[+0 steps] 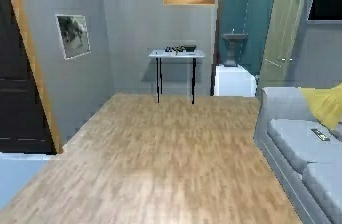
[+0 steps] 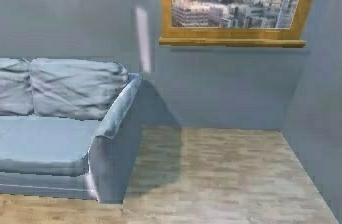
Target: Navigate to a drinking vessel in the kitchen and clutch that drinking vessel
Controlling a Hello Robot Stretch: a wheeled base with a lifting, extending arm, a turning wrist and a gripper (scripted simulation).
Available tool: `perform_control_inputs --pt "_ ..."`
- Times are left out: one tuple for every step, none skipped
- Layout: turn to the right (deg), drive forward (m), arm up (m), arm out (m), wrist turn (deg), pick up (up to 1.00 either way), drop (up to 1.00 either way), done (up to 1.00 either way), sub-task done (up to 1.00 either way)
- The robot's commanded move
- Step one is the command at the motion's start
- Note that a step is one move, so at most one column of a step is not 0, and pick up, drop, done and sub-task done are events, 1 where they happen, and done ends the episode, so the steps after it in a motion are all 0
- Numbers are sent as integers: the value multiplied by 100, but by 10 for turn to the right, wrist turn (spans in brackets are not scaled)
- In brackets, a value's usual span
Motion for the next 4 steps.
perform_control_inputs --pt "0 30 0 0 0 0 0 0 0" --pt "-450 0 0 0 0 0 0 0 0" --pt "-240 0 0 0 0 0 0 0 0" --pt "0 100 0 0 0 0 0 0 0"
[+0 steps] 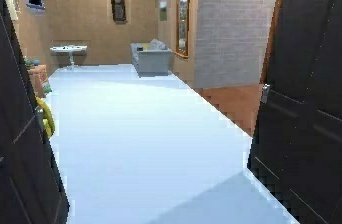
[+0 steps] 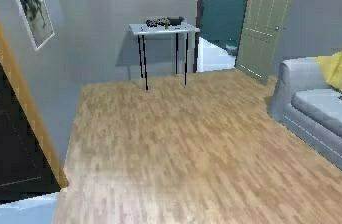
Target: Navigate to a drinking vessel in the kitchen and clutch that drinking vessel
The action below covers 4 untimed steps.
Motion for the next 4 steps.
perform_control_inputs --pt "0 100 0 0 0 0 0 0 0" --pt "-30 0 0 0 0 0 0 0 0" --pt "0 85 0 0 0 0 0 0 0" --pt "450 0 0 0 0 0 0 0 0"
